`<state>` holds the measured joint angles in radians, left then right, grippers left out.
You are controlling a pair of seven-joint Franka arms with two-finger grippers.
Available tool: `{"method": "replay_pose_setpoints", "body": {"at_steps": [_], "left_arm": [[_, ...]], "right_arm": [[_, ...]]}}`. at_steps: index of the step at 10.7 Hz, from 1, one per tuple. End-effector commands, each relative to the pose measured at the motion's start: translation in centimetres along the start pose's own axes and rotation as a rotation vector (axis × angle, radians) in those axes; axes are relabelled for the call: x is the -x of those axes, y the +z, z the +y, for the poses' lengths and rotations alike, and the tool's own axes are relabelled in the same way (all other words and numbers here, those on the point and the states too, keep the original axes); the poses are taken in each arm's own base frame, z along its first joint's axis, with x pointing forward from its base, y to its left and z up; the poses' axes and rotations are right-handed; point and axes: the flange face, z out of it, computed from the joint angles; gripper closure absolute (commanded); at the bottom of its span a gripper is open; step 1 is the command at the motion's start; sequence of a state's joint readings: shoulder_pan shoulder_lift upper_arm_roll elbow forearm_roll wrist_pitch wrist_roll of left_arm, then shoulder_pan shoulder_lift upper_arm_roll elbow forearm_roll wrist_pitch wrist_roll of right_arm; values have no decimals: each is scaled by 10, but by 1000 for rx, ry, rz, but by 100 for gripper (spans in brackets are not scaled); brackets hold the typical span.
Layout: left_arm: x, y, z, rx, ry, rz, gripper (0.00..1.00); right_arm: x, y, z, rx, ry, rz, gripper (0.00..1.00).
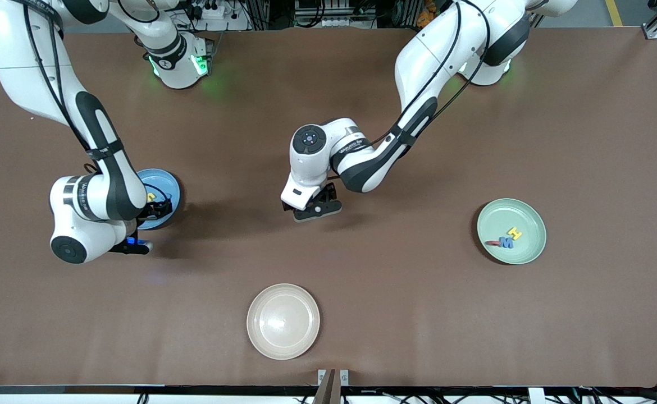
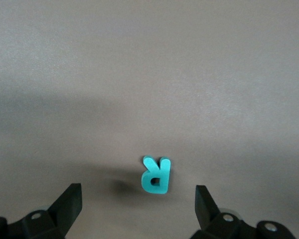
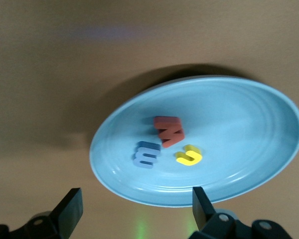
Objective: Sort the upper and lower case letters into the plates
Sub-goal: 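Move the left gripper over the teal R and lower it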
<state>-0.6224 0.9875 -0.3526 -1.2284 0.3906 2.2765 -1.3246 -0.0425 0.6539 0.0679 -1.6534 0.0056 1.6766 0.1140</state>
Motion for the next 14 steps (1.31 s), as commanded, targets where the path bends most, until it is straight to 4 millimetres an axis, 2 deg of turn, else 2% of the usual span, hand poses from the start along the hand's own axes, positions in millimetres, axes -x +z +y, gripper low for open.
{"method": "replay_pose_setpoints", "body": {"at_steps": [1, 4, 7, 14], "left_arm": [[-3, 7, 5, 31, 10, -11, 0], [-7, 17, 3, 44, -1, -10, 0], [-13, 22, -2, 31, 0, 2, 0], [-7, 33, -3, 36, 23, -38, 0]], "right_arm": [[4, -6, -7, -56, 11, 4, 3], [5, -6, -21, -74, -1, 2, 3], [5, -7, -26, -72, -6, 12, 3], [7, -7, -38, -86, 54, 9, 3]]}}
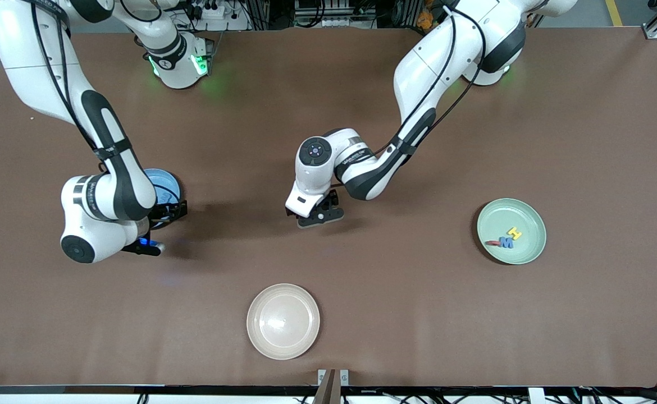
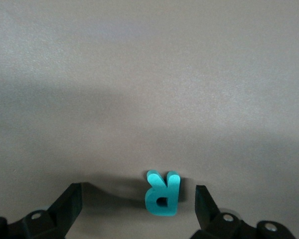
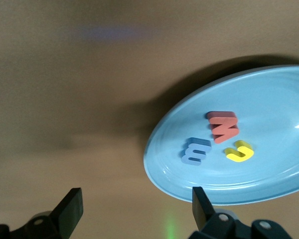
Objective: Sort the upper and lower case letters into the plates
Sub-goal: 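Close the left gripper on the teal R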
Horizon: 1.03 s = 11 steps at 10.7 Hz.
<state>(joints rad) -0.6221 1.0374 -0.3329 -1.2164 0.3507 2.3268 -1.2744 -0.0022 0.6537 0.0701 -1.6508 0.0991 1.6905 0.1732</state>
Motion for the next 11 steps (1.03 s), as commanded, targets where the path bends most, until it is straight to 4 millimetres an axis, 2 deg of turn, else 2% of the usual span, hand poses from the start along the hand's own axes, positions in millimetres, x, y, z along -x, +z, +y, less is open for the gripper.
{"method": "replay_pose_setpoints", "body": {"at_steps": [1, 3, 4, 5, 6, 7, 11], "left_arm": [[0, 3, 5, 22, 15, -11, 0], [0, 9, 3, 16, 29, -14, 0], [0, 10, 3, 17, 33, -14, 4], [0, 9, 3, 22, 33, -13, 15], [0, 10, 3, 20, 33, -14, 42], [1, 9, 4, 23, 33, -13, 65], [2, 13, 3, 21, 34, -16, 64]], "right_arm": [[4, -6, -3, -16, 19, 6, 3], [4, -6, -3, -16, 19, 6, 3], [4, -6, -3, -16, 19, 6, 3], [4, -6, -3, -16, 19, 8, 3], [4, -6, -3, -16, 19, 9, 3], [4, -5, -3, -16, 19, 9, 3], [4, -5, -3, -16, 19, 9, 3]]}}
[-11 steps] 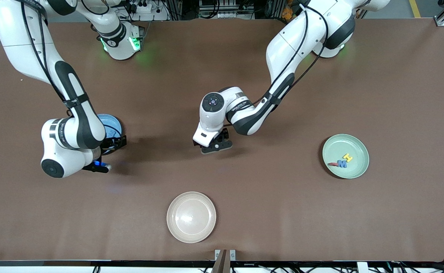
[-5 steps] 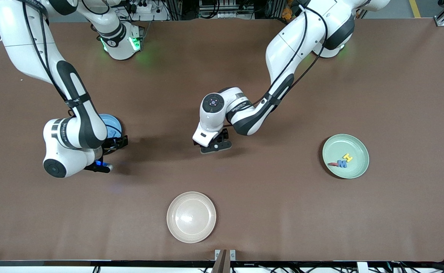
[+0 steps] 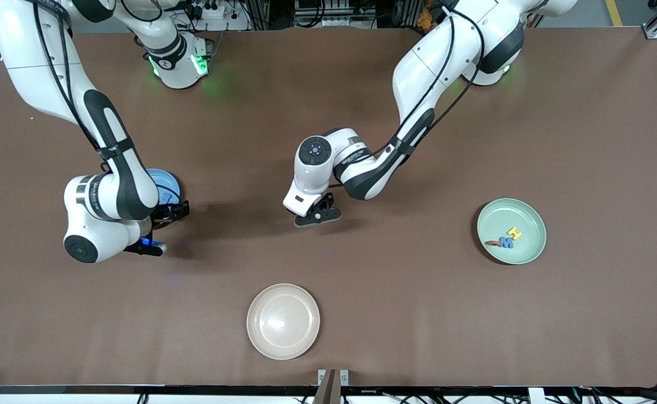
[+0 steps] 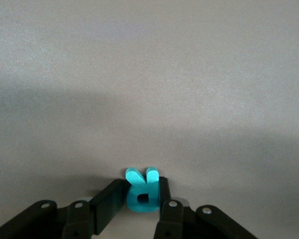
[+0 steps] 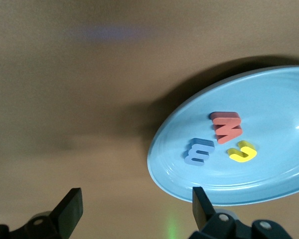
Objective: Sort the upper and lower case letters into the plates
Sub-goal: 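Close the left gripper on the teal R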
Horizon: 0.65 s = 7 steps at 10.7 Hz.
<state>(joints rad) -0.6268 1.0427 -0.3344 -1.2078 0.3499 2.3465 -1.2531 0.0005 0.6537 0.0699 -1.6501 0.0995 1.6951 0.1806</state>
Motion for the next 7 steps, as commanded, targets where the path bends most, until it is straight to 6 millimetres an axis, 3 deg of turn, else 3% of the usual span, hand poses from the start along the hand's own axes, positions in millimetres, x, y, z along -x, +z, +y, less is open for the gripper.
{"method": "replay_pose_setpoints", "body": {"at_steps": [1, 2, 4, 7], "left_arm": [[-1, 15, -2, 2, 10, -18, 64], [-2, 16, -4, -2, 9, -15, 67], [-2, 15, -4, -1, 9, -14, 96], [-10, 2, -7, -23, -12, -31, 100]], "right_arm": [[4, -5, -2, -17, 14, 4, 3], [4, -5, -2, -17, 14, 6, 3], [5, -5, -7, -27, 11, 3, 3], [8, -8, -23, -29, 45, 8, 4]]}}
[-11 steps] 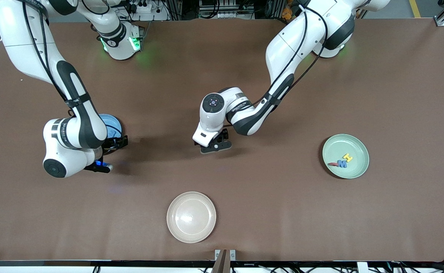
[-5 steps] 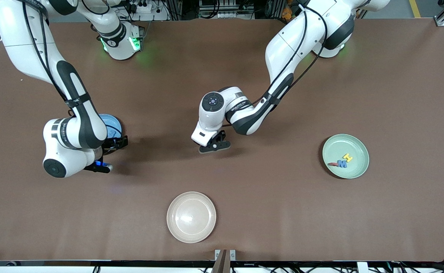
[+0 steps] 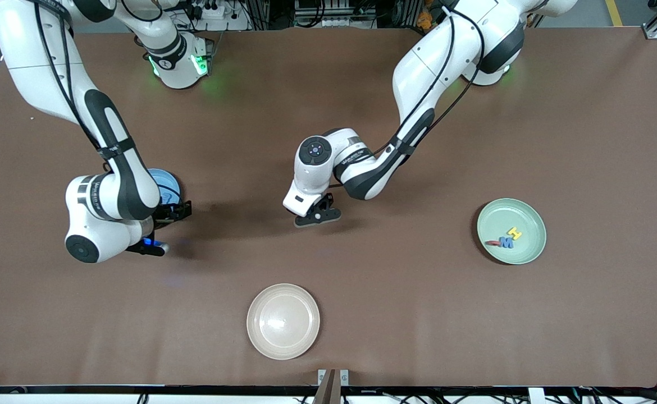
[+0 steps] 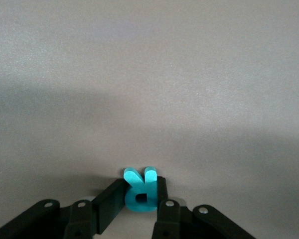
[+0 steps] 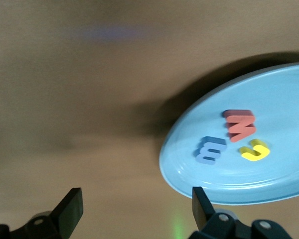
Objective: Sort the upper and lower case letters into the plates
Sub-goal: 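Close the left gripper on the teal R, then carry the R to the green plate while the right gripper reaches the e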
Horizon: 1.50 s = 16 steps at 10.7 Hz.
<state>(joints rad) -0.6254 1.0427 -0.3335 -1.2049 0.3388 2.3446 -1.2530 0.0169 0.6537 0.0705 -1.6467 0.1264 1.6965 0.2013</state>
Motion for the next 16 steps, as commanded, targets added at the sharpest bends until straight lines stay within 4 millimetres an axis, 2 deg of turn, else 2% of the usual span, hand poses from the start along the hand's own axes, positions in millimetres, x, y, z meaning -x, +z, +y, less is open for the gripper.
{"method": "replay_pose_setpoints", "body": {"at_steps": [1, 4, 6, 7, 8, 9, 10, 12, 14, 16], "left_arm": [[-11, 1, -9, -37, -9, -30, 100], [-21, -15, -13, -57, -29, -45, 100], [-41, -44, -23, -77, -21, -75, 100], [-60, -63, -33, -78, -31, -104, 100], [-74, -80, -45, -103, -22, -127, 100], [-92, -98, -59, -114, -15, -150, 100], [-114, -117, -77, -117, -16, -175, 100], [-162, -148, -127, -146, 67, -219, 100], [-190, -170, -172, -179, 93, -265, 100], [-216, -185, -224, -188, 159, -276, 100]], "right_arm": [[9, -7, -23, -23, 41, 6, 4], [19, -4, -59, -47, 87, -2, 5], [27, -6, -88, -31, 138, 14, 4], [31, -6, -101, -26, 153, 18, 4], [38, -13, -117, -78, 181, 10, 4], [46, -17, -140, -102, 209, 9, 4], [54, -21, -161, -99, 246, 23, 4], [81, -22, -218, -83, 308, 62, 6], [110, -18, -271, -94, 422, 120, 6], [143, 1, -326, -113, 506, 196, 5]]}}
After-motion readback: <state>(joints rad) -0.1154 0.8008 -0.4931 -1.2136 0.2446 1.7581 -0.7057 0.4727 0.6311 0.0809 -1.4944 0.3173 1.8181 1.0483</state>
